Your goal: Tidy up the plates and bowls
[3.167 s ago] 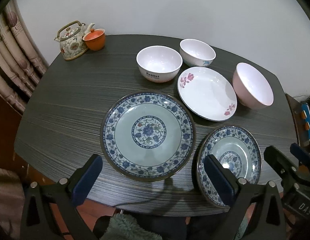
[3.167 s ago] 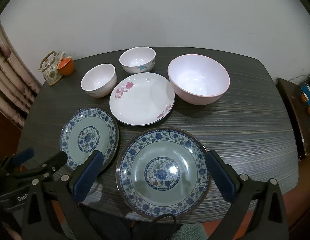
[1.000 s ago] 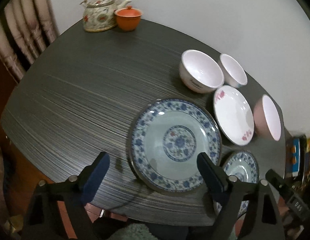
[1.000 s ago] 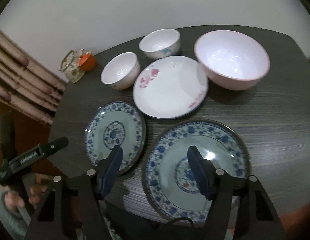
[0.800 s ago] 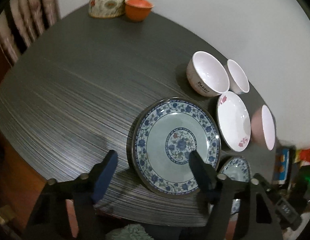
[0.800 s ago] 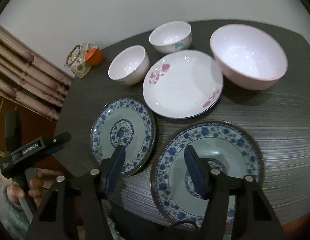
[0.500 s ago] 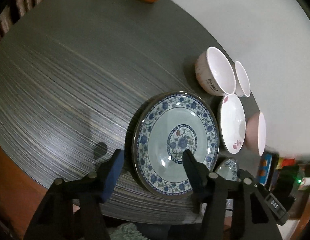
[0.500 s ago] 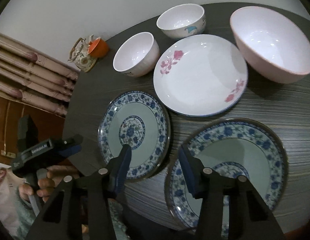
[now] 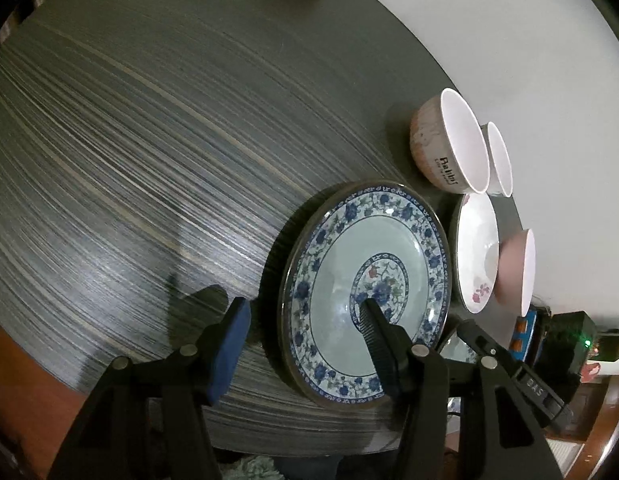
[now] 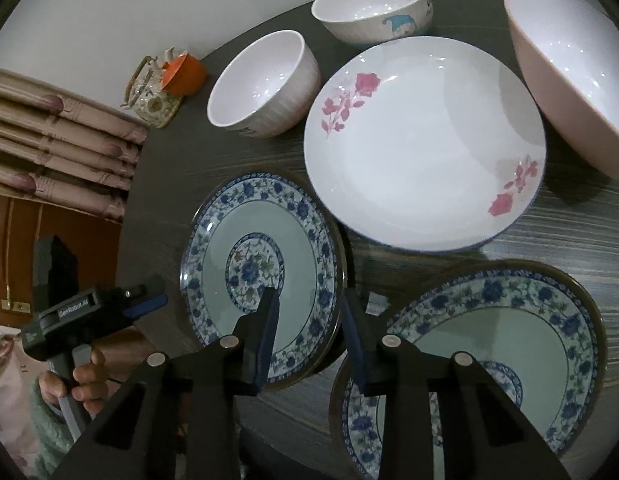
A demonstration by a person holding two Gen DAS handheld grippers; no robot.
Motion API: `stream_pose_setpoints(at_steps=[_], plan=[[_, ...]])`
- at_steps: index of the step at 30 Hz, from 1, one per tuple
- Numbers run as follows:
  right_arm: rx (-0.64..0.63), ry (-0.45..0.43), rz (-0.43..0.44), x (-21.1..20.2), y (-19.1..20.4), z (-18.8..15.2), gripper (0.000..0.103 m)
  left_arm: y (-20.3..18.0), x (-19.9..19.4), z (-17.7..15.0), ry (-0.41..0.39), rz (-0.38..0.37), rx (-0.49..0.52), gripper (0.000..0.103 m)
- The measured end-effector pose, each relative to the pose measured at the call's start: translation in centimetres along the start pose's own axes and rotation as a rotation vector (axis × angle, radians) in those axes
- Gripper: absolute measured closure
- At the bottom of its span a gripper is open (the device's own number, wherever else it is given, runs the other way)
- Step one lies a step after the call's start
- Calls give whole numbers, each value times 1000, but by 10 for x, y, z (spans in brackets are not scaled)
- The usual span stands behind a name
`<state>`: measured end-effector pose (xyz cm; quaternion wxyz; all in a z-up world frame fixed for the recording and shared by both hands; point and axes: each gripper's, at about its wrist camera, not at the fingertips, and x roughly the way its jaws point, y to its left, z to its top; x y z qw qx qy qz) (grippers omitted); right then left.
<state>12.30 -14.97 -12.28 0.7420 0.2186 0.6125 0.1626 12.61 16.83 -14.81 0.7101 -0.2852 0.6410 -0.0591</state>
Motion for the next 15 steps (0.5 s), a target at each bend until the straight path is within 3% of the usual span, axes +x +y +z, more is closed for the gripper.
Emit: stream_pose_setpoints(at_steps=[11,13,15], plan=[[4,25,7,22,-8,10,74,2,12,4,15,9,9,51],[-11,24,-1,25,-7,12,74,3,15,5,14,5,10,62],[-11,25,-2,27,-7,14,74,5,18,5,21,7,3,63]])
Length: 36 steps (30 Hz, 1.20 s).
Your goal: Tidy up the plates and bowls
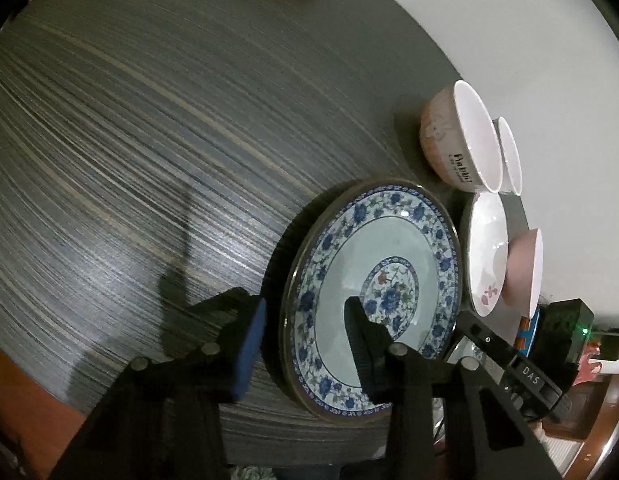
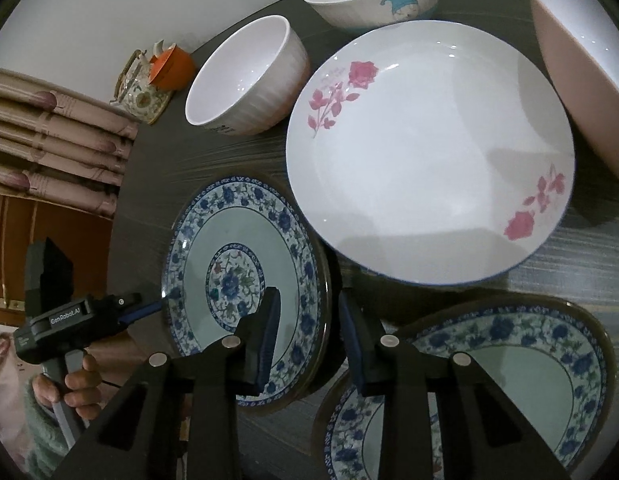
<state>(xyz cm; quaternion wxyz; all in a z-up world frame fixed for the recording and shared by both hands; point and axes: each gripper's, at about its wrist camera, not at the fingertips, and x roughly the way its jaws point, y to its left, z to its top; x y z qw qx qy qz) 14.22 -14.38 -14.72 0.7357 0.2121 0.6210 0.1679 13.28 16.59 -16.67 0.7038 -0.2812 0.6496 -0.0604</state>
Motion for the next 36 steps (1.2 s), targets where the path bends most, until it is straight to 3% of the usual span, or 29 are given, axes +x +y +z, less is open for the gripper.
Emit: stream_pose_setpoints(at_steps=[6,11,17,21,36], plan=[[2,13,-1,6,-7,3,78,0,7,3,10,2,7,67],[6,24,0,11,-8,8,81,-2,12,5,22,3,11,76],[5,27,6,17,-8,13,87,-3,17,7,34,-4,21,76],[-24,23,-7,18,-2,13,89,-3,16,8,24,26,42,85],[-64,-31,-3,3,33,-5,90,13,-28,9,-71,45,77,85]])
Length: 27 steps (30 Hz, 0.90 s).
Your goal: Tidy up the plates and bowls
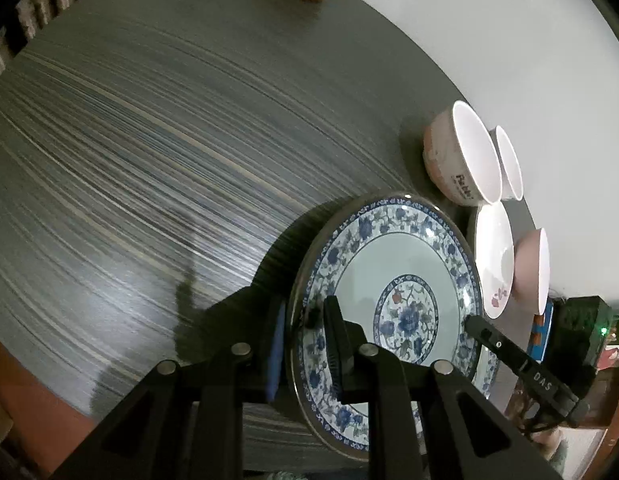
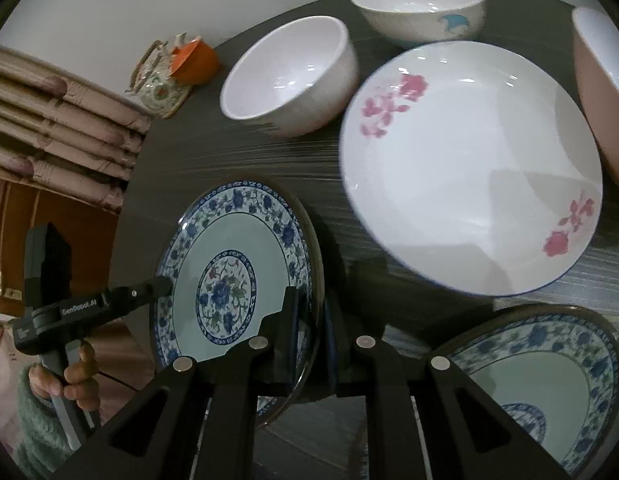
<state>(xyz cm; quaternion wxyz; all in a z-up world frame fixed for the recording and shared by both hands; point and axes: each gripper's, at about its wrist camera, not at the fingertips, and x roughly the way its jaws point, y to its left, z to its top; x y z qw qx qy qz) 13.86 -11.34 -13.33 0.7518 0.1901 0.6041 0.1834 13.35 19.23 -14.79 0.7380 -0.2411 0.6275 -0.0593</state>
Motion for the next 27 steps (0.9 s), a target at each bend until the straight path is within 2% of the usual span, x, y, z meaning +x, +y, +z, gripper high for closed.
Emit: stream_pose_setpoints(at_steps=[9,15,27], plan=[[-17,-31,5,5,27,-18,90,22,-18,5,-32,28,-3,85],[11,-14,1,21,29,-28,90,35,-17,6,-32,35,-6,85],[-24,-38,-33,35,41,-31,90,43,-4,8,-37,61,-17,85]])
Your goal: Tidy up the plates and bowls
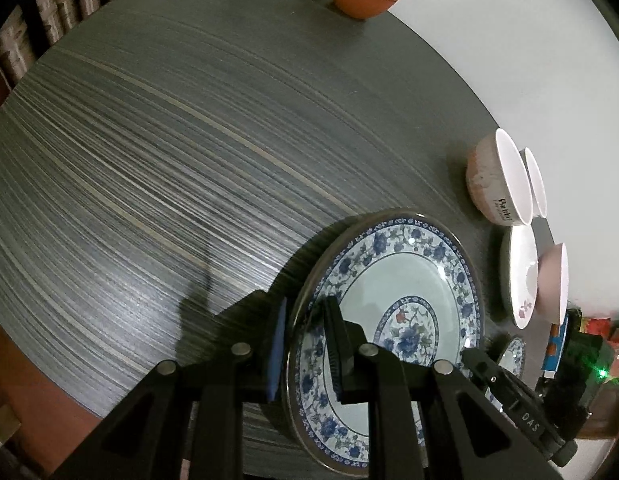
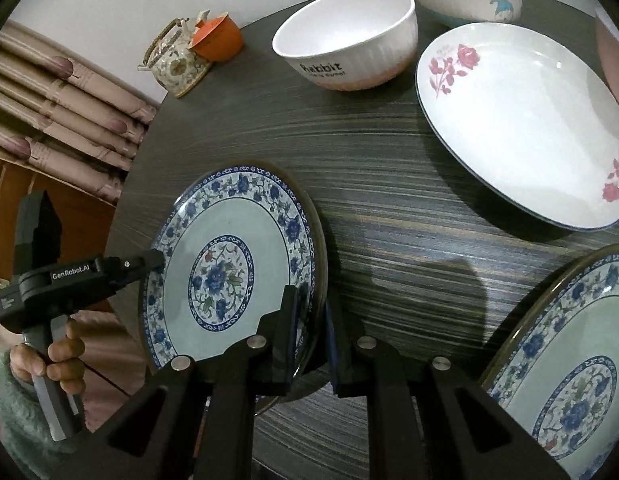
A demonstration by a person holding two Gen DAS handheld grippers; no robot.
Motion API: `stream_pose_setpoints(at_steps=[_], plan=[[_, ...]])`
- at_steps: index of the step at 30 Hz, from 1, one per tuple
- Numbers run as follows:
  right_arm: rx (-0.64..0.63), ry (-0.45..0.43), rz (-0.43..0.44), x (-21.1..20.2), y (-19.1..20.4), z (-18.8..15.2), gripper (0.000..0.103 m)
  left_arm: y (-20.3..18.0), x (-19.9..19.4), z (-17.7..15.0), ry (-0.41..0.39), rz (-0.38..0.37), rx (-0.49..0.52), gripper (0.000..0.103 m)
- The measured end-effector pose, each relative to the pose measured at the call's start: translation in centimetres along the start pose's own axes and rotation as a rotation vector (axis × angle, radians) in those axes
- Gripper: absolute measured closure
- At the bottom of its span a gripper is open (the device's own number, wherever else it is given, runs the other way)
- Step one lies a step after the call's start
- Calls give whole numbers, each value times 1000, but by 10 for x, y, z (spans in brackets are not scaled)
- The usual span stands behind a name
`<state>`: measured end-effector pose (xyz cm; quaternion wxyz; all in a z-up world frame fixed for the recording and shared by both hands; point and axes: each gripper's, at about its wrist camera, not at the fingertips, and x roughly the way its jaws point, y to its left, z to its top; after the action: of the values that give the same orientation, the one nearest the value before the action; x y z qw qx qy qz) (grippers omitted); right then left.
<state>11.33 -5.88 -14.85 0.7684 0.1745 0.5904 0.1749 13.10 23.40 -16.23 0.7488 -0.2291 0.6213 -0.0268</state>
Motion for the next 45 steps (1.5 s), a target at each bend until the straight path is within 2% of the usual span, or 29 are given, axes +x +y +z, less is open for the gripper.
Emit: stream_pose_setpoints(at_steps=[9,19,22,24,25,27,34,45], plan=[[-12,27,-5,12,2,-4,89,-2,6,2,-13,-1,-3,83],[-34,30,-20,11,7,-5,86,-6,9,1,-25,37,-7,82],[-33,28,-22,10,7,-4,80,-8,5,1,-47,68,-5,80],[-32,21,-35,6,6,-5,70,-11,0,1,-72,96,-1,80],[-31,17,-35,4,5,-6,69,-14,-4,0,-90,114,18,78],[-37,0,-38,-3,5,-7,69,-23,-11,-3,-117,148,42,76],[-78,-49,-104,-32,5,-13,69,-76,-34,-30,-202,178,176,68],[-73,-142,-175,-94,-11,-38,69,-167,-45,-88,-221,89,316,67]])
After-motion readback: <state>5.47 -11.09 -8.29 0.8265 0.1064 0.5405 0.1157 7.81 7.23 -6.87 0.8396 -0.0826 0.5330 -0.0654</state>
